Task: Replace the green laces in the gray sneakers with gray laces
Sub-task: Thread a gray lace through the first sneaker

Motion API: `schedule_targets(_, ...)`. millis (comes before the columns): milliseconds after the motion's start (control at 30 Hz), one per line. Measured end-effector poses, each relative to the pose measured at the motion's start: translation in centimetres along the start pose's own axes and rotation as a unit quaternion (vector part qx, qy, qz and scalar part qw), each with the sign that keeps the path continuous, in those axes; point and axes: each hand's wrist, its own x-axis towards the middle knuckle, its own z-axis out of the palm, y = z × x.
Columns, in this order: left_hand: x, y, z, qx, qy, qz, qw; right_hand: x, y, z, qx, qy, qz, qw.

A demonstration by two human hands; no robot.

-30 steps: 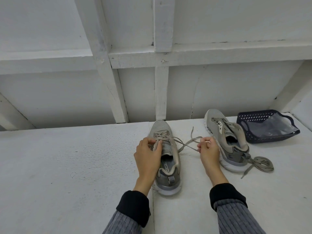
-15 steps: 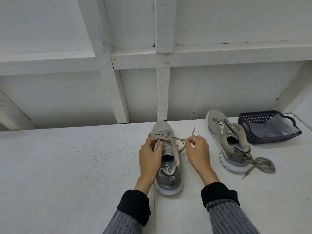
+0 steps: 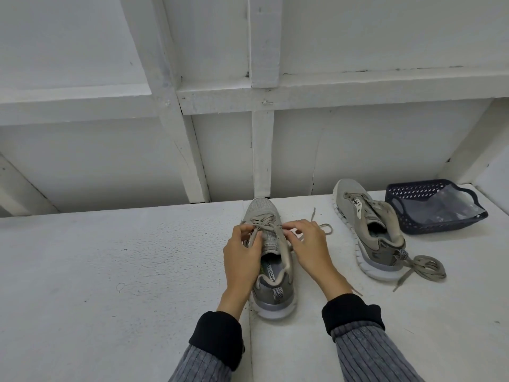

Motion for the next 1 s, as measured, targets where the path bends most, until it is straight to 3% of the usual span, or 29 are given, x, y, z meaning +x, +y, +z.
schedule_targets(167,-0.1,0.1,-0.1,0.003,0.0,0.0,1.0,-0.3,0.0,0.1,0.013,0.014,0.033,0.999)
schedule_targets(367,-0.2,0.2,-0.1,0.007,-0.006,0.0,1.0,-1.3,2.7,-1.3,0.036,0.13,0.211,0.968)
schedule_targets(467,-0.3,0.4,0.0,0.009,-0.011,-0.005,1.0,-1.6,3.8,-1.7,0.019,0.148,0.253,0.956)
schedule_targets(567,-0.3,0.3,0.0,0.008,-0.008,-0.009,1.0,-1.3,3.0,-1.2,0.02,0.134,0.189,0.972)
schedule_targets(767,-0.1,0.2,0.0,0.013,-0.014,-0.008,1.0,-0.3,0.9,0.1,0.022,0.017,0.006,1.0)
schedule_targets(1000,-0.3,0.3,0.3,0.034,-0.012,0.004,0.999,-0.5,1.5,0.4,-0.031,-0.004,0.033,0.999)
